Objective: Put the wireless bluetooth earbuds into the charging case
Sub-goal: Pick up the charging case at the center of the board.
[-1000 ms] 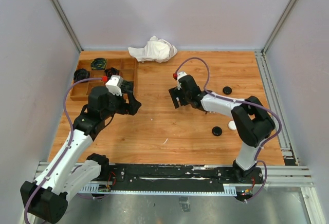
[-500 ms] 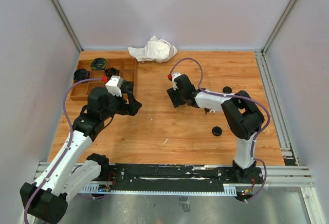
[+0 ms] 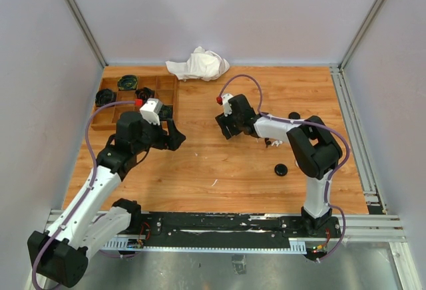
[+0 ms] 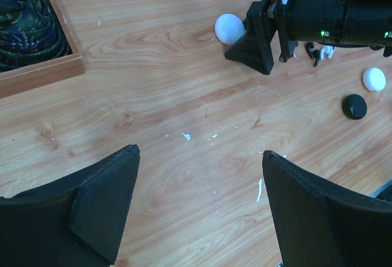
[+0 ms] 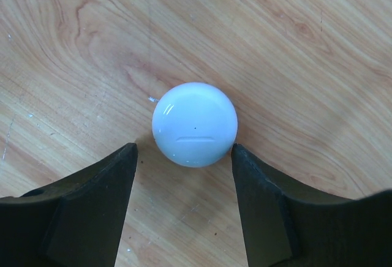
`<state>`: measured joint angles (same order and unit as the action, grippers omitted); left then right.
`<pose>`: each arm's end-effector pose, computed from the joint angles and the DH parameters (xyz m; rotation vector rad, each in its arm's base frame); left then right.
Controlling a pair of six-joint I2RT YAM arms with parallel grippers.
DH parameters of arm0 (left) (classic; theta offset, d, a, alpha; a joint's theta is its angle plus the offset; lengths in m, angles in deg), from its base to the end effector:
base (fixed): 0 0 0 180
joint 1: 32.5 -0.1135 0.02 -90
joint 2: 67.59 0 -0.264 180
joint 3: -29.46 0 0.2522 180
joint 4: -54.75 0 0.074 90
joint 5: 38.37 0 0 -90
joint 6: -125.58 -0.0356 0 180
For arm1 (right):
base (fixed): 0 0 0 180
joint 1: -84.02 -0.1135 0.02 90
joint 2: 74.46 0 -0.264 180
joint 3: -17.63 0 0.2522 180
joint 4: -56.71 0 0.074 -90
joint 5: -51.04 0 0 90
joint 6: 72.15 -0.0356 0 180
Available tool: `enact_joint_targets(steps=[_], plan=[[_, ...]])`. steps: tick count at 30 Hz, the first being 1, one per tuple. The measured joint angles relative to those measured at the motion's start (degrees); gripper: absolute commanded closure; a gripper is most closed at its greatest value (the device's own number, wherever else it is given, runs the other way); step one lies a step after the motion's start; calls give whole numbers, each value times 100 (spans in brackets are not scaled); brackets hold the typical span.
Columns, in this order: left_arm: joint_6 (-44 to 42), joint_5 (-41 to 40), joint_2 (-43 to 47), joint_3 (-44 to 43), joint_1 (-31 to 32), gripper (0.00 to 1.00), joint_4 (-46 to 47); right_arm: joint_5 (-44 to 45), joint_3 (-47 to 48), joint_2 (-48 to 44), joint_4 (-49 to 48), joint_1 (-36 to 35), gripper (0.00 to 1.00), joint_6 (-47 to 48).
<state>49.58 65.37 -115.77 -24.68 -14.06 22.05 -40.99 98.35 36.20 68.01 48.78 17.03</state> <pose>0.1793 -0.0687 0.2876 0.2337 2.0627 -0.5957 0.3375 0.2400 0.1624 -0.7034 2.2081 0.3641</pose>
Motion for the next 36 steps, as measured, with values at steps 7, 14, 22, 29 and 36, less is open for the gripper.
enact_joint_targets(steps=[7,14,22,29,36], plan=[[0,61,-83,0,0,14,0,-610,192,179,-22,201,39,391],[9,173,-179,0,-50,14,22,-1073,284,262,-26,229,54,785],[245,472,-284,17,-66,16,184,-1453,-216,-149,0,164,56,1154],[570,1141,-420,122,-70,20,472,-1681,-1016,-1438,153,-374,56,1676],[713,1910,-566,186,-70,25,595,-1950,-1228,-2712,424,-973,55,2426]])
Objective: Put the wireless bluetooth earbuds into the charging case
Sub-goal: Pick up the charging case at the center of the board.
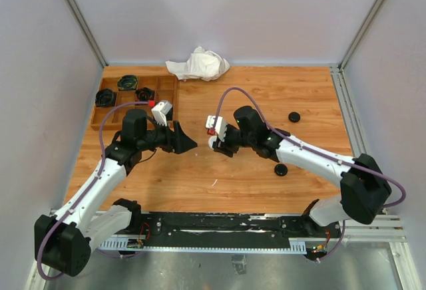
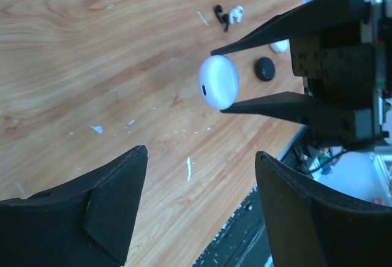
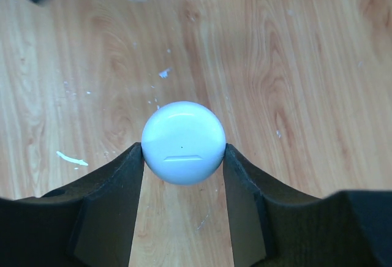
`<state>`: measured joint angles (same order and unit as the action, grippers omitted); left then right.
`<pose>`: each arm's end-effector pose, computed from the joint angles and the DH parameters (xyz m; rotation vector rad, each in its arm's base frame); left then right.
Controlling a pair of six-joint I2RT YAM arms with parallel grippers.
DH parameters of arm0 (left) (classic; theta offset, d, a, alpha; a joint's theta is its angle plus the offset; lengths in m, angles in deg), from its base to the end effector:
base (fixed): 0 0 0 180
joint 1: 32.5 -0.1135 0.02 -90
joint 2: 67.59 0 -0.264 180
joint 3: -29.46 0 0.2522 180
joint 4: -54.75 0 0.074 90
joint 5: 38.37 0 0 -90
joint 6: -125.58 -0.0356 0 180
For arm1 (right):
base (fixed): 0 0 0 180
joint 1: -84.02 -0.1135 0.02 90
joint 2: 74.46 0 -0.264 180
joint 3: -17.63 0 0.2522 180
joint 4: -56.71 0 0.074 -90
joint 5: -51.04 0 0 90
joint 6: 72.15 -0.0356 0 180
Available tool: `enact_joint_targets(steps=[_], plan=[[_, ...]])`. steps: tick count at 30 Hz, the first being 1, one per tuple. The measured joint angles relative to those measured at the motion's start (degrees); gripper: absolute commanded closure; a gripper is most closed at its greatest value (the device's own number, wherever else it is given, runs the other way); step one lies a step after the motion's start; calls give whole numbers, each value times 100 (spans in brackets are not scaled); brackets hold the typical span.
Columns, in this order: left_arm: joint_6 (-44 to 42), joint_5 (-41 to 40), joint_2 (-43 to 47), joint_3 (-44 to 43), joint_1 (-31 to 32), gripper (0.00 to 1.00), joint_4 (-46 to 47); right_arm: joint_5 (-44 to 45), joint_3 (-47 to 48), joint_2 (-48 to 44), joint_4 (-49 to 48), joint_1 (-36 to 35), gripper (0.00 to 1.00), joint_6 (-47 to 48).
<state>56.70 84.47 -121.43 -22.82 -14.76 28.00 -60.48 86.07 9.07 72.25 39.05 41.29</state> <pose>0.1921 -0.0817 0.2705 0.3075 2.1099 -1.0008 0.2214 0.2396 0.2556 -1.3768 1.6185 0.6193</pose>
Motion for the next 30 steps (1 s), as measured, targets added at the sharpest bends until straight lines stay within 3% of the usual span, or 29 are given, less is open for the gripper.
enact_joint_targets(steps=[9,22,26,30], plan=[[175,892,-289,151,321,32,415,-162,4,-807,514,-640,52,1220],[603,1480,-597,310,669,48,1255,-144,238,-1014,1062,-1054,51,2400],[638,1539,-664,321,772,59,1320,-96,308,-1014,1099,-1121,49,2579],[654,1641,-682,321,881,83,1394,-46,308,-1010,1182,-1204,42,2723]])
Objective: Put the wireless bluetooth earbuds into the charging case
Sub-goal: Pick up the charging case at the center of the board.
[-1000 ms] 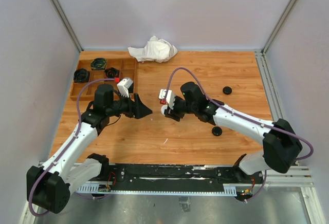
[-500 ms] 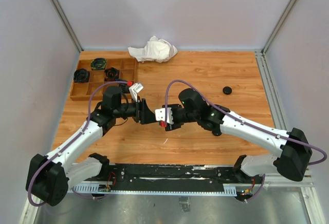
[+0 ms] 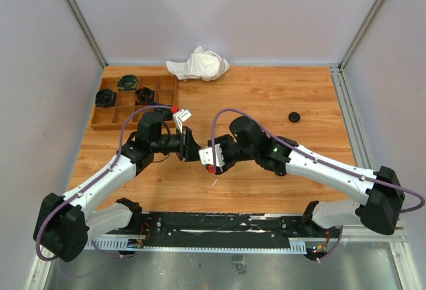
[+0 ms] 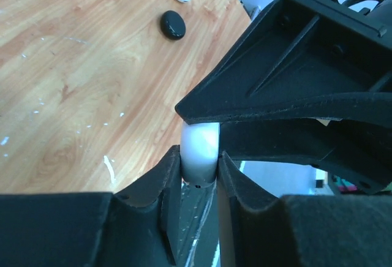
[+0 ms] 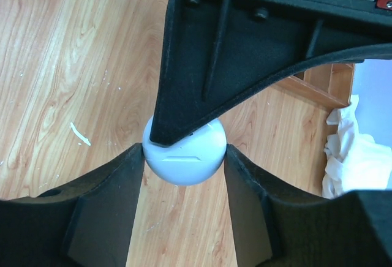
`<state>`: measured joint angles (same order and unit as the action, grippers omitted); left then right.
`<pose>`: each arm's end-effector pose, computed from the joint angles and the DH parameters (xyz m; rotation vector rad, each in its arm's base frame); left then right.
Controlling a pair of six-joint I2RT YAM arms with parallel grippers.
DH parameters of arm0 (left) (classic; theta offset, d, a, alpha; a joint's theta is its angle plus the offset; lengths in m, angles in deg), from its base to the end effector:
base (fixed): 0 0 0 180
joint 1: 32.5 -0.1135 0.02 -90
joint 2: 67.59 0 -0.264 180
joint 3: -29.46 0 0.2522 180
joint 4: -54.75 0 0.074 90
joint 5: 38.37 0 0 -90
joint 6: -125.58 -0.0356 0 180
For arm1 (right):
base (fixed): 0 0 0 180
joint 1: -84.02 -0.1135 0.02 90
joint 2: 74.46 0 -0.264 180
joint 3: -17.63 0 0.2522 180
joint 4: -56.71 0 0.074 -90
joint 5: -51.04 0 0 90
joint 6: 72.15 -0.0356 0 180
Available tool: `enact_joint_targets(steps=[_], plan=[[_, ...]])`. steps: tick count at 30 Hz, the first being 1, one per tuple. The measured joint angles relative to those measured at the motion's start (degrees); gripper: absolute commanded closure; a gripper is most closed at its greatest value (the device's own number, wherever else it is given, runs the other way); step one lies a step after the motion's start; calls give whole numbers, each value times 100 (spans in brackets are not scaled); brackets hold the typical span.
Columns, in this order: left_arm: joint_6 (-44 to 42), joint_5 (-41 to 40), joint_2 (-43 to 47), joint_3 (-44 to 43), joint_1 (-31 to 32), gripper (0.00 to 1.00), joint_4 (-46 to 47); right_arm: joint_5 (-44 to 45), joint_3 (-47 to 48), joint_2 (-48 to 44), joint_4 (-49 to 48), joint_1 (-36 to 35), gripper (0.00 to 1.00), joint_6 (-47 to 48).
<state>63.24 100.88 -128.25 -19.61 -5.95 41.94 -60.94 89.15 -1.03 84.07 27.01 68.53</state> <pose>0.1903 -0.1253 0.2528 0.5857 2.0558 -1.4384 0.1468 0.2506 0.3058 -1.8021 1.0264 0.4662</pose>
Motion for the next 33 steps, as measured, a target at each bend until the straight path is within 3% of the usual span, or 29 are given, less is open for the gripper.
enact_joint_targets(steps=[2,9,14,19,25,33], plan=[[-35,-15,-2,0,15,92,24,4,0,0,9,0,34,44],[-105,-313,181,59,22,100,66,15,0,-55,7,0,18,50],[-81,-728,726,409,22,100,514,-243,-15,-444,-26,125,17,-407],[-37,-1078,1300,837,26,100,1233,-796,-315,-1158,-684,391,18,-1478],[-79,-1349,1834,1051,197,100,2070,-1287,-990,-1432,-2127,619,22,-3239],[-175,-1453,2361,1628,476,100,3423,-1187,-2037,-1432,-4057,664,27,-5228]])
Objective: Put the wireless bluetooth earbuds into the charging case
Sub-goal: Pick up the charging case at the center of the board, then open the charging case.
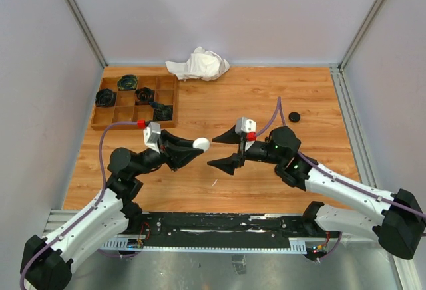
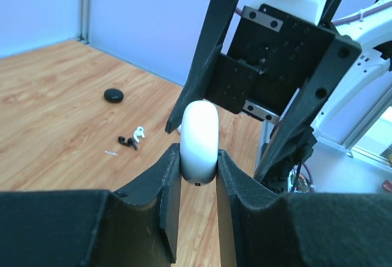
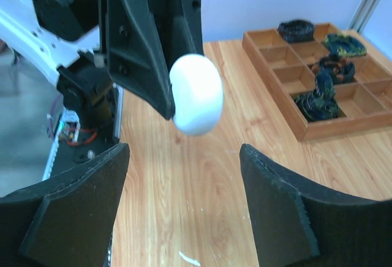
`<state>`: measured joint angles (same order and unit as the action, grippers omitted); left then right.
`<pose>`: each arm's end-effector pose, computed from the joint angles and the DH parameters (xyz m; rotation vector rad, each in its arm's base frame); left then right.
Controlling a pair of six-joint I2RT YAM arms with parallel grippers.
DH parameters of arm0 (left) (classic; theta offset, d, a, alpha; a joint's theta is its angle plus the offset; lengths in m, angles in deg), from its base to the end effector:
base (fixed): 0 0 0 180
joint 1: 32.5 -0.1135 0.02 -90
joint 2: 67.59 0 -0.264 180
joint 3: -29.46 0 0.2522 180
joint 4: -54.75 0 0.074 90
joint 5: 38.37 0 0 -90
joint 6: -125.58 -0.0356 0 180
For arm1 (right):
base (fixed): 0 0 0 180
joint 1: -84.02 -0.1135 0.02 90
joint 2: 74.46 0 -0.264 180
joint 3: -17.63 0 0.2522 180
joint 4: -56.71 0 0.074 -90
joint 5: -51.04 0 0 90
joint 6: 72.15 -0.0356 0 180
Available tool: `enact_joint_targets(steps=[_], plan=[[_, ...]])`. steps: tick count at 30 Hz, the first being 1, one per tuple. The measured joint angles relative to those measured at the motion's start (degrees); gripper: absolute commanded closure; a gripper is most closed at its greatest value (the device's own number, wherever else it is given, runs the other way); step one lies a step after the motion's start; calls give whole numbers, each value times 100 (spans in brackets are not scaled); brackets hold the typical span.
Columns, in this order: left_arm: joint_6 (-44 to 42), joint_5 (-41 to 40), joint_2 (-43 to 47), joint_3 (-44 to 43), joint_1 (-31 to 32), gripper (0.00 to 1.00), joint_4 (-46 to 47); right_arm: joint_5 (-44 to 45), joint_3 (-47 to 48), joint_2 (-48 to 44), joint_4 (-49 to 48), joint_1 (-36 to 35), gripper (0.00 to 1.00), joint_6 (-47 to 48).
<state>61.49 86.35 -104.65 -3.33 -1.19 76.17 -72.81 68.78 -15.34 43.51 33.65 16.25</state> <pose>0.1257 -0.1002 0.2843 0.6205 1.2918 -1.2184 0.1361 0.1955 0.3145 -1.0942 1.1806 1.1508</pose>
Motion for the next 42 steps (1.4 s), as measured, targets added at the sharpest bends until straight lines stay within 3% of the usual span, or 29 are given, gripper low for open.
enact_joint_targets(steps=[9,19,31,36,42], plan=[[7,2,63,186,114,100,769,-20,-310,96,-2052,155,37,-1458],[37,26,90,310,236,100,1257,-205,-310,643,-3344,160,48,-2514],[251,50,-90,400,319,100,1827,-483,-310,1064,-4017,162,58,-3023],[295,52,-131,404,343,98,1941,-612,-310,1209,-4258,162,68,-3189],[363,96,-146,433,356,82,2015,-866,-308,1244,-4404,293,83,-3340]])
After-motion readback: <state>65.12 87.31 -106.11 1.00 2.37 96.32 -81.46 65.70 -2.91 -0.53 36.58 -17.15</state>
